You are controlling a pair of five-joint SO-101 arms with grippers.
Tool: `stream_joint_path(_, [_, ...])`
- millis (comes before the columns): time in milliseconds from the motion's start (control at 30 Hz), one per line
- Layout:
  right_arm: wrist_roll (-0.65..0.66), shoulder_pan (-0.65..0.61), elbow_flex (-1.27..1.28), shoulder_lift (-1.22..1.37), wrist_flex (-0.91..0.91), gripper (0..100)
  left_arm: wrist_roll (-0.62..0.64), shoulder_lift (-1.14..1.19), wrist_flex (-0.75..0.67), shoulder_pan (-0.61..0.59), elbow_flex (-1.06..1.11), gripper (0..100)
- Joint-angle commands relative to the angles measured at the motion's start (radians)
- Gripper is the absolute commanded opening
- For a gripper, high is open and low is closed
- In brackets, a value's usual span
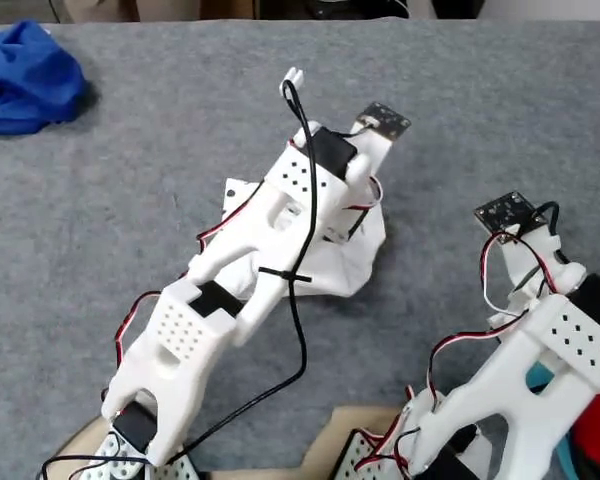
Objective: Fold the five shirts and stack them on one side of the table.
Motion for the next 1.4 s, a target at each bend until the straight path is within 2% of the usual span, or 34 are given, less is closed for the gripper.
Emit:
stream_joint_path(0, [-0.006,0.018,0.001,-0.028,-0.012,0.6,0.006,-0.015,-0.006,0.021,-0.048,2])
stream_joint_path(133, [-0.008,0.018,0.001,-0.028,-0.012,0.6,0.012,-0.015,-0.026,0.048,-0.048,2])
stream_joint_path(400, [-0.009,0.019,0.001,-0.028,-0.008,0.6,0.103,-0.005,-0.032,0.060,-0.155,2])
stream_joint_path(900, [-0.005,0.019,-0.001,-0.028,0.011,0.6,0.103,-0.004,-0.034,0.086,-0.163,3])
stream_joint_path(1033, [-0.005,0.019,-0.001,-0.028,0.012,0.6,0.124,-0.004,-0.031,0.078,-0.163,13])
stream_joint_path(1167, [-0.005,0.019,-0.001,-0.030,0.012,0.6,0.270,-0.008,-0.028,0.037,-0.172,29])
stream_joint_path(1367, [-0.005,0.015,-0.005,-0.030,0.040,0.6,0.313,-0.013,-0.028,-0.089,-0.201,31])
